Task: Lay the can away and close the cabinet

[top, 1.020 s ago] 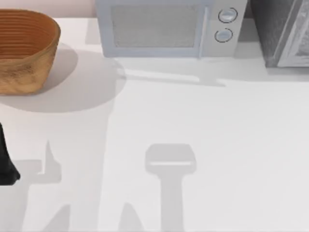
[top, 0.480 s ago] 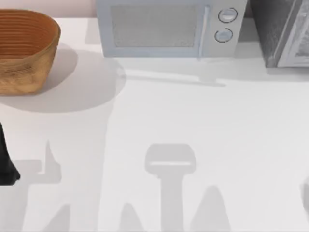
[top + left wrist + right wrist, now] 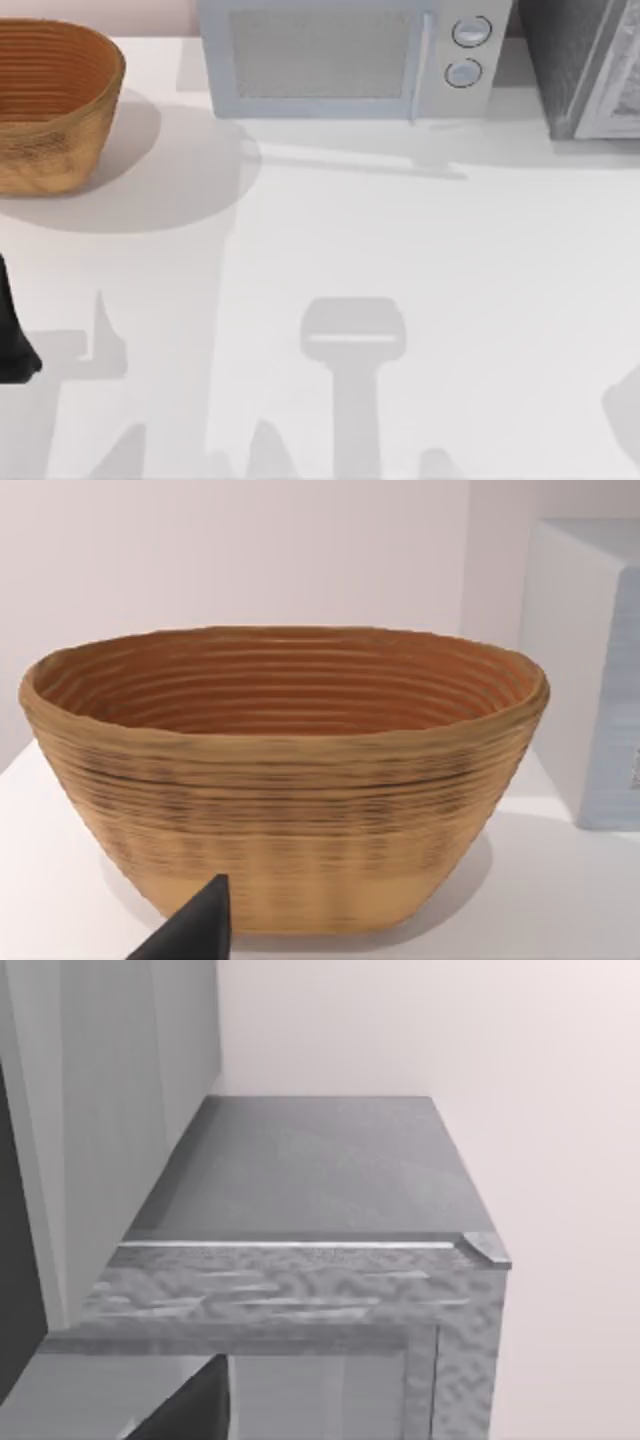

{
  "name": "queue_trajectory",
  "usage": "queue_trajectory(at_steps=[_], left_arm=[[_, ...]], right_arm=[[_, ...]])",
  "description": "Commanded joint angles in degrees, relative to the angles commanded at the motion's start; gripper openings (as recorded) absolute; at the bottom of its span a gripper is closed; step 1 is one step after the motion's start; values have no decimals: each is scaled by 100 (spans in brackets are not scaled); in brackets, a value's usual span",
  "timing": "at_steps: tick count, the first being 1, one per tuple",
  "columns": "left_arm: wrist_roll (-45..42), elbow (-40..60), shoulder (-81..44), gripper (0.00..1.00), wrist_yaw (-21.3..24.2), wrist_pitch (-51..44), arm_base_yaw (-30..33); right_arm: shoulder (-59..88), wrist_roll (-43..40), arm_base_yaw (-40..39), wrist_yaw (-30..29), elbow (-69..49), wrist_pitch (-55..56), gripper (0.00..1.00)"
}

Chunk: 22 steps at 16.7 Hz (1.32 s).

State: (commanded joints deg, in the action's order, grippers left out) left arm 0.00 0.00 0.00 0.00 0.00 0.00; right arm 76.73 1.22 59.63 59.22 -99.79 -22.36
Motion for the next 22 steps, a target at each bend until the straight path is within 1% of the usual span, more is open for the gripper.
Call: queue_trajectory(at_steps=[4,6,8,10,12,22], left_arm=[[0,0,0,100,0,0,0],[0,0,0,100,0,0,0],[0,0,0,100,0,0,0],[0,0,0,100,0,0,0],[0,0,0,100,0,0,0],[0,0,0,100,0,0,0]], right_arm=[[7,6,-37,-47,-6,15,100],[-6,18,-327,-315,-2,9,100],[-32,22,-816,-782,-1,2,100],[-66,16,-1464,-1416,-2,-8,100],[-103,5,-2232,-2176,-3,-24,100],[-254,-14,-6557,-6561,64,-188,100]])
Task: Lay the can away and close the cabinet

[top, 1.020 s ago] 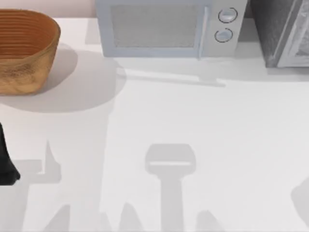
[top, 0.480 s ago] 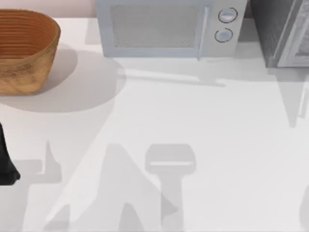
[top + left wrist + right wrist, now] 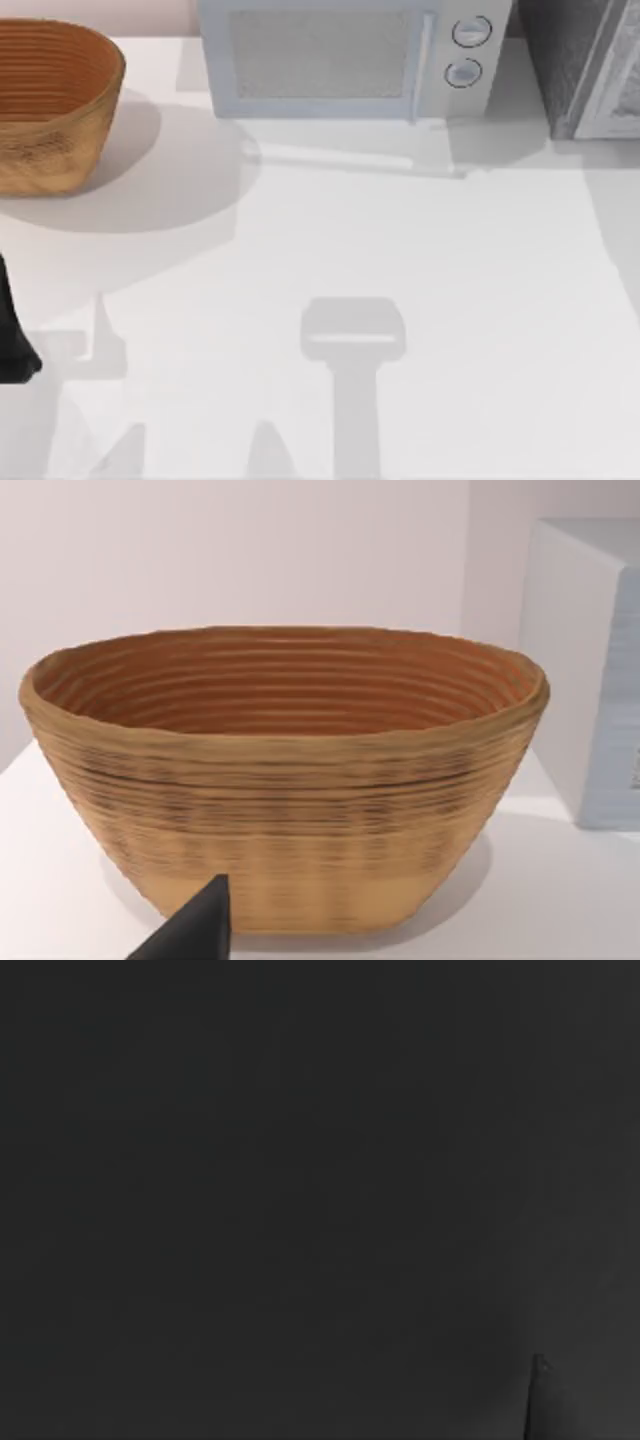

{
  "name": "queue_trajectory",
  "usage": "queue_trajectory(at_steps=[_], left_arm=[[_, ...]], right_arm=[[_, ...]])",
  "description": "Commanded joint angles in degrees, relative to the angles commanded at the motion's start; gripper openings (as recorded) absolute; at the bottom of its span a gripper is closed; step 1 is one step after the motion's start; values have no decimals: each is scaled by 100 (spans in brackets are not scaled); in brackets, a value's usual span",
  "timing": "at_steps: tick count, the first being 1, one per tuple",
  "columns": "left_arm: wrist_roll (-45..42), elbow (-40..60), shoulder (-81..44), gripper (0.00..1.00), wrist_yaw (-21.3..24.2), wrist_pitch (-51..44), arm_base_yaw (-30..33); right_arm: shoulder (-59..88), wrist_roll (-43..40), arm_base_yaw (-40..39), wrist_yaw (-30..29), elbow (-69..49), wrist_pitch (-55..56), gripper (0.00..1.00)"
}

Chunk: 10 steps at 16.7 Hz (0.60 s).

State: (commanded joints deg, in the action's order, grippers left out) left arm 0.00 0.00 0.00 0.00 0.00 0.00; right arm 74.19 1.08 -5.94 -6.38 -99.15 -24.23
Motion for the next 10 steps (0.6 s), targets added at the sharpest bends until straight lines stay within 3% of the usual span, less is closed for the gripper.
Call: queue_trajectory(at_steps=[5,10], left_arm=[[0,0,0,100,0,0,0],[0,0,0,100,0,0,0]], right_arm=[[-19,7,-1534,-1546,47,-83,100],[-18,10,-1940,-1948,61,-109,100]])
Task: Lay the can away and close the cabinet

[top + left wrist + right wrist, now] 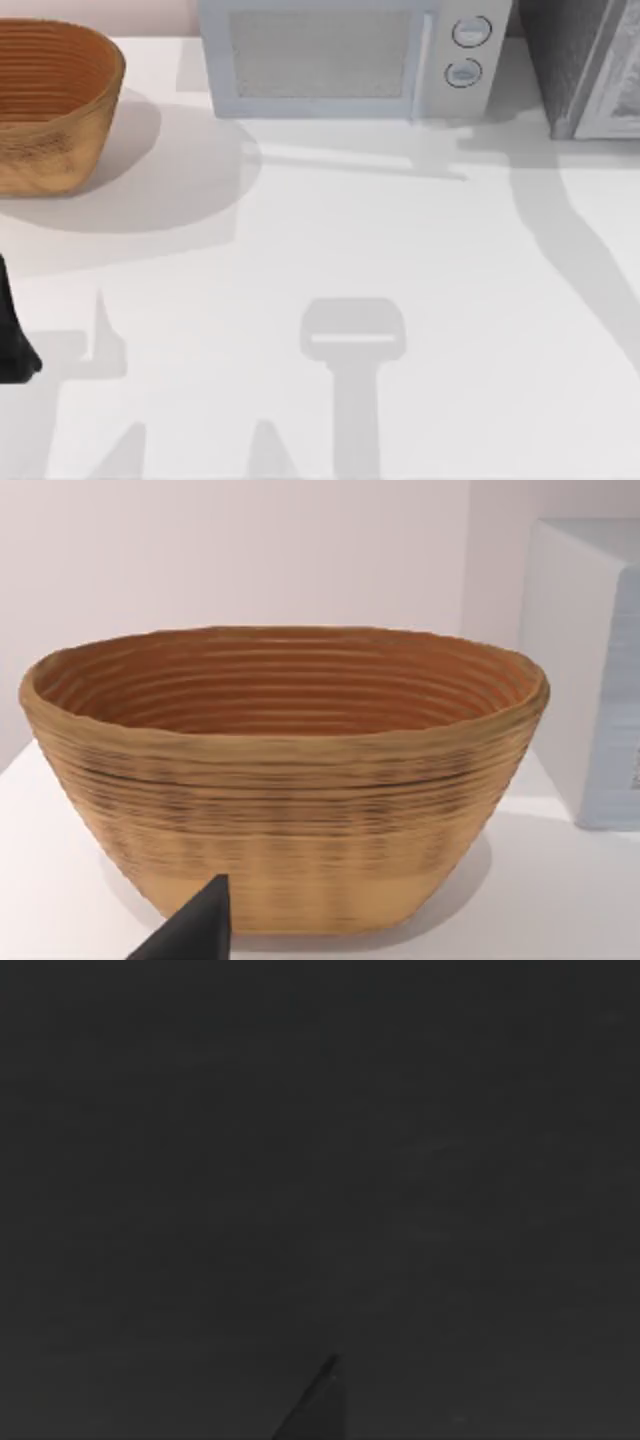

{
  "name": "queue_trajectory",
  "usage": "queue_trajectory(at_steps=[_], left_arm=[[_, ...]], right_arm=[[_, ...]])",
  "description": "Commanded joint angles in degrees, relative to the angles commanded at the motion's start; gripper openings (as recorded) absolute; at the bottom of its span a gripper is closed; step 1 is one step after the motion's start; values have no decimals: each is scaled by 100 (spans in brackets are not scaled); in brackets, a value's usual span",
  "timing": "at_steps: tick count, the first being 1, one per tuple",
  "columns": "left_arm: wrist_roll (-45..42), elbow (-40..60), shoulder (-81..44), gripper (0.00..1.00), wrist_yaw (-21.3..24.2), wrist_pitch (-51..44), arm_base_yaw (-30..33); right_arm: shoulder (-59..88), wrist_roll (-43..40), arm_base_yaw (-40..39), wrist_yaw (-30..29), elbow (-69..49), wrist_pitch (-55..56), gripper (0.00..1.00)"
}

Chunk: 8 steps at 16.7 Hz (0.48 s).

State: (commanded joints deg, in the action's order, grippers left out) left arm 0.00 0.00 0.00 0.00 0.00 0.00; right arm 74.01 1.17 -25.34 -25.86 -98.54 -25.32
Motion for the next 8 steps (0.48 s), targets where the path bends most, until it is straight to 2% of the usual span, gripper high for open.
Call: queue_trajectory(at_steps=[4,8], left_arm=[[0,0,0,100,0,0,0],[0,0,0,100,0,0,0]], right_arm=[[-97,-55,114,-69,-44,-22,100],[357,-44,365,178,-367,115,100]])
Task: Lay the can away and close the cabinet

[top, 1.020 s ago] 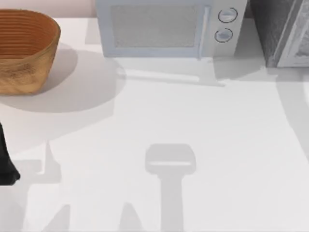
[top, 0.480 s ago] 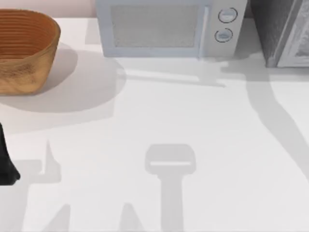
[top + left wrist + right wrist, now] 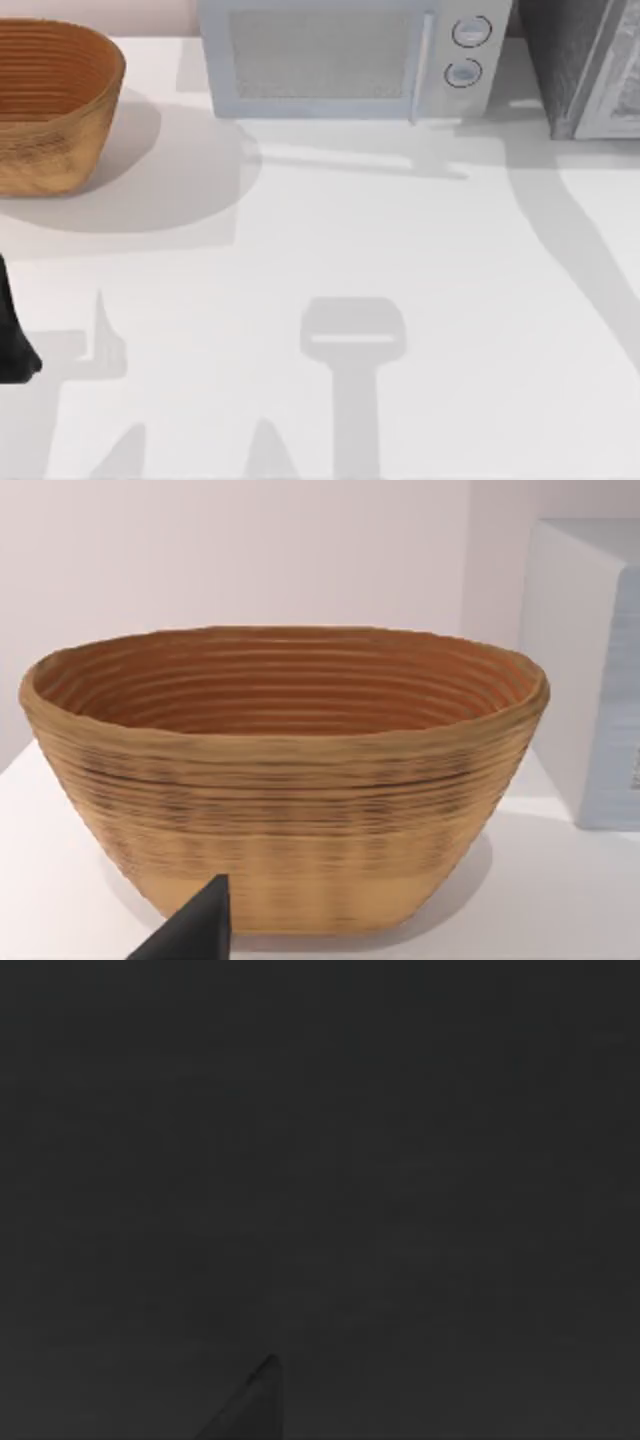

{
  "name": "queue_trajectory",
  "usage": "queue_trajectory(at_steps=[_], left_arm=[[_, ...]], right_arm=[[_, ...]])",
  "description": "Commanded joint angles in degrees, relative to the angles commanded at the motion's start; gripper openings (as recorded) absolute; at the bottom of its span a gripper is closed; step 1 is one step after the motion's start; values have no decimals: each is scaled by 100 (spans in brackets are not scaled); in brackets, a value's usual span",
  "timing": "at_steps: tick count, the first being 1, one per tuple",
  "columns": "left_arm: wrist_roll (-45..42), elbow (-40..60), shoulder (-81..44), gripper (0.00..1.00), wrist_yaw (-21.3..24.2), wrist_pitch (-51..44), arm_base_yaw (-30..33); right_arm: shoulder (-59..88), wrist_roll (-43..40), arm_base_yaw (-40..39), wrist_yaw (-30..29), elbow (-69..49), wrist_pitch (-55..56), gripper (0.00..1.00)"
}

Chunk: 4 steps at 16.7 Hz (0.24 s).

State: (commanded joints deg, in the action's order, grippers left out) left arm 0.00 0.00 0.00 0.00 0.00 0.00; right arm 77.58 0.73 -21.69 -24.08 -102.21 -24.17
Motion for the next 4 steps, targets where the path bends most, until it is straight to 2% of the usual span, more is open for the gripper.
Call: queue_trajectory(at_steps=[4], left_arm=[[0,0,0,100,0,0,0]], right_arm=[[392,-5,221,211,-270,116,100]])
